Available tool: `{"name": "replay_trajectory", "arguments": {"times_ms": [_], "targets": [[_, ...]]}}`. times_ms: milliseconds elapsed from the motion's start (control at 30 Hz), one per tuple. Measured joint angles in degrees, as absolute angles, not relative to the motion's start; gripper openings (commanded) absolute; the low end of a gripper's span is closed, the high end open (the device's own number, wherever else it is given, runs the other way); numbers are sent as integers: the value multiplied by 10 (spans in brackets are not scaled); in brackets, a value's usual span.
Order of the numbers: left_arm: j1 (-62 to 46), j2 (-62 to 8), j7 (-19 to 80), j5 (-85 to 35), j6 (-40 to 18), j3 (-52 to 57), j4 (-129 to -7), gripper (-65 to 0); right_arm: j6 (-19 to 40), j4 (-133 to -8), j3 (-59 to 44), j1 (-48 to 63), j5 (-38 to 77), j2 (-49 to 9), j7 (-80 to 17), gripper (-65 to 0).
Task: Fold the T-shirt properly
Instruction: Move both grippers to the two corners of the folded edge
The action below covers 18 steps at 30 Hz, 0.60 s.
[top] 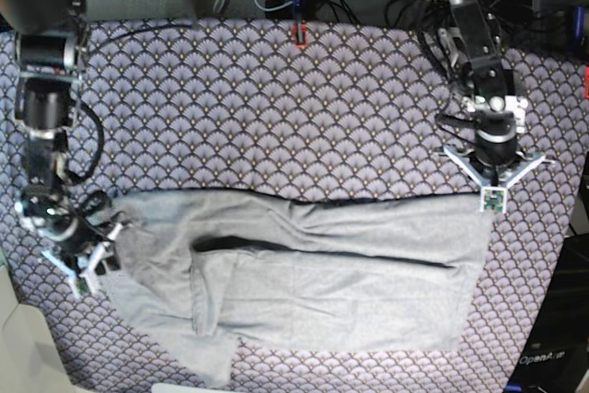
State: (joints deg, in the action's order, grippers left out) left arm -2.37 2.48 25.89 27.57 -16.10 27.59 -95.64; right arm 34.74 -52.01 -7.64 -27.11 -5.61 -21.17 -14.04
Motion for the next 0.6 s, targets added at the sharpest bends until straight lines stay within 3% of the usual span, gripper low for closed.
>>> {"name": "replay_trajectory", "arguments": {"times_ms": [100, 267, 400, 600], "targets": [[-20, 21, 256, 277, -159, 277, -957, -439, 391, -597, -141, -211, -57, -213, -163, -374], [-23, 24, 255, 276, -163, 276, -957, -301, 399, -718, -183, -122, -64, -184, -206, -324], [-22, 20, 253, 276, -161, 277, -957, -288, 402, -782, -184, -84, -52, -176, -221, -281], [-22, 21, 251, 276, -180, 277, -957, -288, 403, -777, -186, -69, -58, -163, -233, -223]]}}
